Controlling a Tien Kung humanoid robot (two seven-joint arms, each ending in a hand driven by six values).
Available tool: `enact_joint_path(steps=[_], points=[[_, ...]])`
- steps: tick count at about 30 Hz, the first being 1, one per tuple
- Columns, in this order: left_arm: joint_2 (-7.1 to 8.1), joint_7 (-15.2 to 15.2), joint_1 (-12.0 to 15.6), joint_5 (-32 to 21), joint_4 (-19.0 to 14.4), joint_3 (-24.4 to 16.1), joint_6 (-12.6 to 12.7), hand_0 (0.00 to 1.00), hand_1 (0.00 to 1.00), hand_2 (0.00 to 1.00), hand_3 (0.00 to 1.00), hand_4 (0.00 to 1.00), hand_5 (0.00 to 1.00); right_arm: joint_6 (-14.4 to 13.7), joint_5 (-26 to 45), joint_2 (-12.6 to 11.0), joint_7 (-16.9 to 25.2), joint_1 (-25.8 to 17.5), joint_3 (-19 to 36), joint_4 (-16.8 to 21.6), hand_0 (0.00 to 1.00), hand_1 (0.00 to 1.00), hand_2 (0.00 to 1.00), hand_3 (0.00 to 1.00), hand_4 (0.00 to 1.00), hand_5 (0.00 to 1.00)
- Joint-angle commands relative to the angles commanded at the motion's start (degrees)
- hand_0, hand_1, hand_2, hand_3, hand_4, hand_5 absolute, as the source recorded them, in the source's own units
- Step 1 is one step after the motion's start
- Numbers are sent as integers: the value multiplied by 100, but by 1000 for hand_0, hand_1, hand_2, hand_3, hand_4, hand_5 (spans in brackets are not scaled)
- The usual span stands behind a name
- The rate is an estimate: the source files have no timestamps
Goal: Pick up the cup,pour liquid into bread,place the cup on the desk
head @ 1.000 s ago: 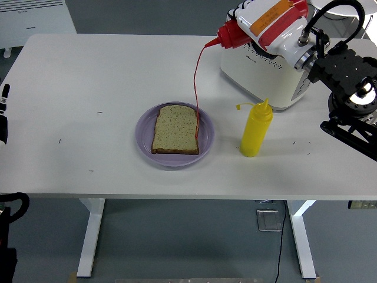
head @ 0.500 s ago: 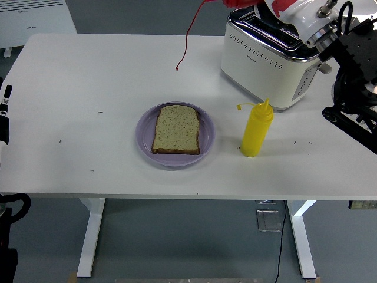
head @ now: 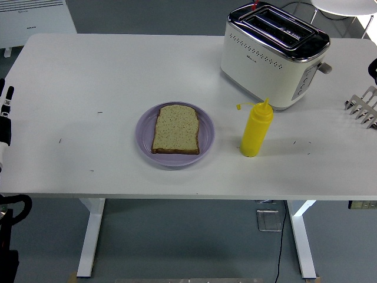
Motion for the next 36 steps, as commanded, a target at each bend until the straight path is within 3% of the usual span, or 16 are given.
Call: enact_joint_path(steps=[6,12,17,27,31,36], points=[[-13,3,-18,1,0,20,-3,809,745,741,731,484,998,-5,1415,-11,292,-538,142,141,250,316,410,498,389,26],[-12,4,-29,1,0,25,-1,809,747,741,730,485,998,246,2868,99,395,-937,345,160,255,315,411,499,394,24],[-16,4,-30,0,0,26,1,809,746,742,732,484,998,831,4081,267,615,-1295,745,219,258,315,410,500,389,32],[-23,5,-30,0,5,33,3,809,747,742,733,479,998,2194,6650,374,1472,-1960,837,-246,268,315,413,505,352,72],[-27,6,-33,-1,7,37,4,809,747,742,733,479,998,2449,7340,402,1763,-2144,885,-351,268,315,413,505,352,72],[-31,6,-30,-1,7,38,5,809,747,742,733,482,998,2609,7189,491,2145,-2396,989,-480,266,316,414,506,350,74]])
